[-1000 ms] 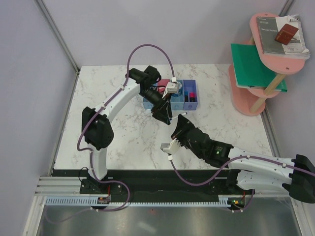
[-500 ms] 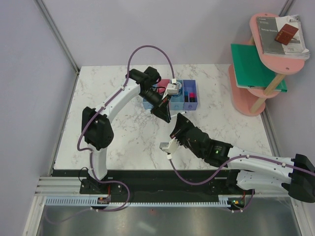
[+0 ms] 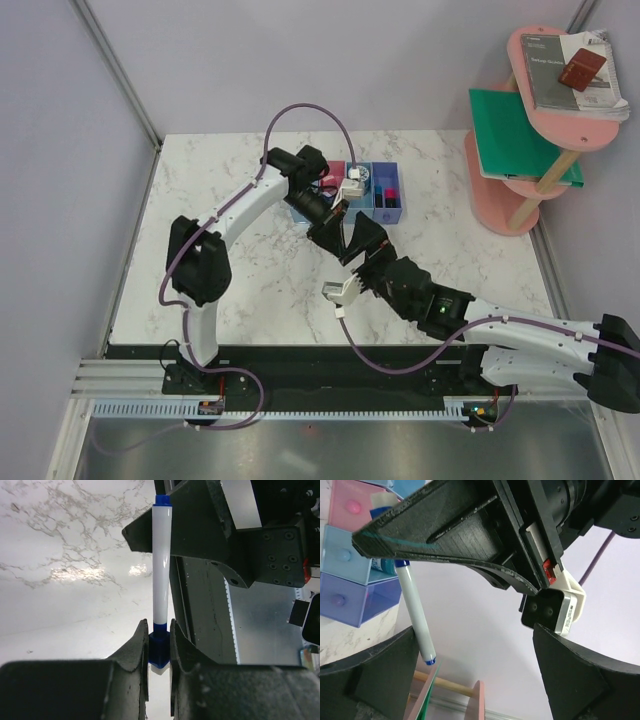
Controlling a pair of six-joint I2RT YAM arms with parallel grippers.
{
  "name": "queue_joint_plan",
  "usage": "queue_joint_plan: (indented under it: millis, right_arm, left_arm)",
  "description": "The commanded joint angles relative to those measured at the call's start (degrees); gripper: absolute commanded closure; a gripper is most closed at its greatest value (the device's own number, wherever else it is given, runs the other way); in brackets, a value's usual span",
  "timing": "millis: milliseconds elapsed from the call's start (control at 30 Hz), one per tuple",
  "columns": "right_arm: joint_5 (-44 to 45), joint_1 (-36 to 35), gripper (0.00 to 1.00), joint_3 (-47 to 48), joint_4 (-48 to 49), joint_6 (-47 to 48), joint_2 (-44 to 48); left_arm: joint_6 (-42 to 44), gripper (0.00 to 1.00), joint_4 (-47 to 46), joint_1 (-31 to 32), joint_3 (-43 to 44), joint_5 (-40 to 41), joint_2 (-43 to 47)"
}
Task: Sort the stationery into containers
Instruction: Place the pen in the storage box.
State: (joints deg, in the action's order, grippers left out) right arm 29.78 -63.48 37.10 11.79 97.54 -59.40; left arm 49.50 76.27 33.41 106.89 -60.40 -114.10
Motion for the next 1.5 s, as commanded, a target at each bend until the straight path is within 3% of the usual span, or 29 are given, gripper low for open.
queue_joint_plan:
  millis: [0, 133, 267, 433, 933, 1467]
  right_arm:
    - [4.83, 0.11, 0.02, 4.29, 0.78, -7.34, 3.40]
    - [8.79, 0.20, 0.02, 5.87, -4.91, -14.20, 7.26]
    - [11.26, 2.12, 0.02, 6.49, -11.25, -21.23, 10.08]
    - [12.14, 5.47, 0.02, 6.23, -15.03, -25.99, 10.97]
    - [12.23, 7.67, 0.02, 10.27, -24.27, -37.24, 9.21]
    - [11.35, 8.02, 0.02, 9.48, -24.71, -36.72, 7.72]
  left_arm:
    - [-9.40, 0.98, -5.06, -2.81, -2.56, 3.52, 2.57]
    - [-20.03, 0.98, -16.46, -8.52, -2.39, 8.71, 2.13]
    - [-30.92, 0.98, -22.46, -15.11, -1.43, 13.37, 0.82]
    - [-37.27, 0.98, -26.08, -19.78, 0.68, 22.86, -0.86]
    - [-47.90, 0.98, -31.62, -19.79, 6.83, 41.59, -5.16]
    - [-53.45, 0.98, -31.71, -14.17, 15.89, 43.26, -16.23]
